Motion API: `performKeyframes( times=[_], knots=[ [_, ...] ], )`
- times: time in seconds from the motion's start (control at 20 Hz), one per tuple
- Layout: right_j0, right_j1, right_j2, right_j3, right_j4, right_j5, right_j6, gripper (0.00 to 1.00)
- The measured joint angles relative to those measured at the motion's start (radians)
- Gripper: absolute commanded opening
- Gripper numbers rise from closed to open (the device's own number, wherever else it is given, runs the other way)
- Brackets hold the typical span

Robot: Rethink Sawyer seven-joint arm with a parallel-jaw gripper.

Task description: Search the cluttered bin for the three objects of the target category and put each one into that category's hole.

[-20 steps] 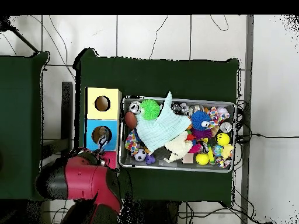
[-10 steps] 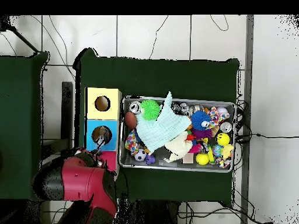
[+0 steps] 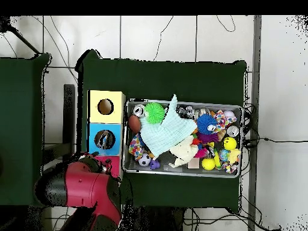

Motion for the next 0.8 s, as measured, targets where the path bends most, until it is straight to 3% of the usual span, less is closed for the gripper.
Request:
performKeyframes(
  times=[0.8],
  knots=[
    [-0.010,0.000,0.000,0.009,0.033,-0.079,0.000,1.00]
  ],
)
